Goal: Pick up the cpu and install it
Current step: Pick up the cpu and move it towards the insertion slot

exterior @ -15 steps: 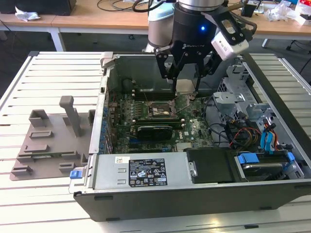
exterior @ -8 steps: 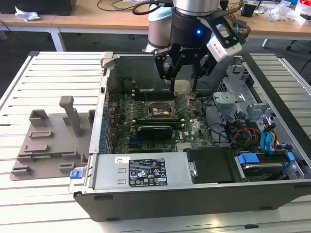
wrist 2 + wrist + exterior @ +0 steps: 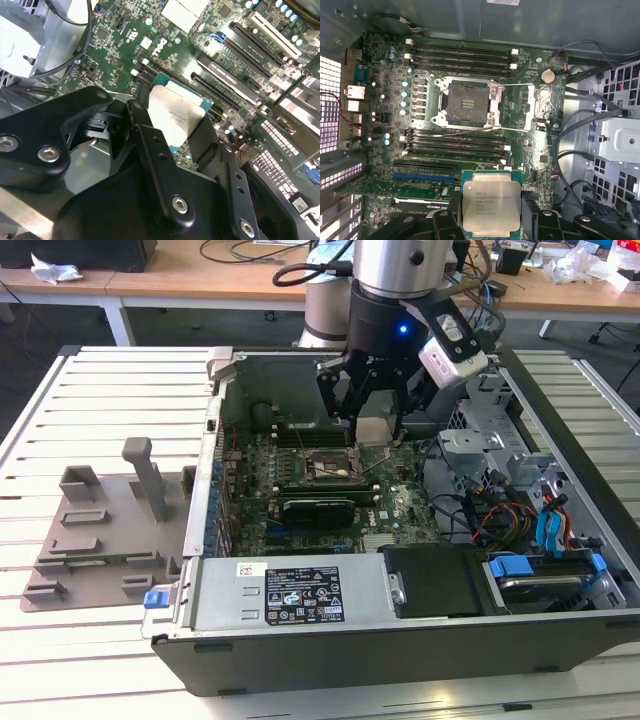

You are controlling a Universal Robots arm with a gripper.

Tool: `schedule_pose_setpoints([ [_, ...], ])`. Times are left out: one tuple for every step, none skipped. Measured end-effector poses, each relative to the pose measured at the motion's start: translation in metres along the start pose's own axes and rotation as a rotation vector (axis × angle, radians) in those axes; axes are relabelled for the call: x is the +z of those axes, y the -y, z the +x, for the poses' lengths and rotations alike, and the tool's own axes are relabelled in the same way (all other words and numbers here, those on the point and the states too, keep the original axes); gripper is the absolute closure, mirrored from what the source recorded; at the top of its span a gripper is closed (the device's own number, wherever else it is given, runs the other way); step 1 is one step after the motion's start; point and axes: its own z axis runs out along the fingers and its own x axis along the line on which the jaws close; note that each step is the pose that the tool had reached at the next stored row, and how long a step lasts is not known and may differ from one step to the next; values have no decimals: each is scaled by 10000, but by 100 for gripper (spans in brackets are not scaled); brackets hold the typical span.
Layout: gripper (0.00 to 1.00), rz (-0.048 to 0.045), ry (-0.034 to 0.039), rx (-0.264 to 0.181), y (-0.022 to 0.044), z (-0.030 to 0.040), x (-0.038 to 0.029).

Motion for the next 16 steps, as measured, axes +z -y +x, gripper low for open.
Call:
schedule_pose_setpoints([
  [45,1,0,-1,-1,1,32],
  [45,1,0,0,-2,1,54],
  [45,1,-1,0,-3,2,85],
  [45,1,0,0,-4,3,109],
  [45,0,0,0,-5,4,148],
  [45,0,0,0,-6,5,174],
  [45,1,0,0,-7,5,202],
  [45,1,0,0,-8,6,223],
  [45,1,0,0,-8,6,235],
  [45,1,0,0,-9,7,262],
  [45,1,0,0,-11,8,287],
  [45,0,0,0,-12,8,309],
  [45,0,0,1,-13,9,342],
  [45,1,-1,0,-15,10,363],
  [45,0,-1,0,-18,10,403],
  [45,1,-1,0,-19,11,427],
])
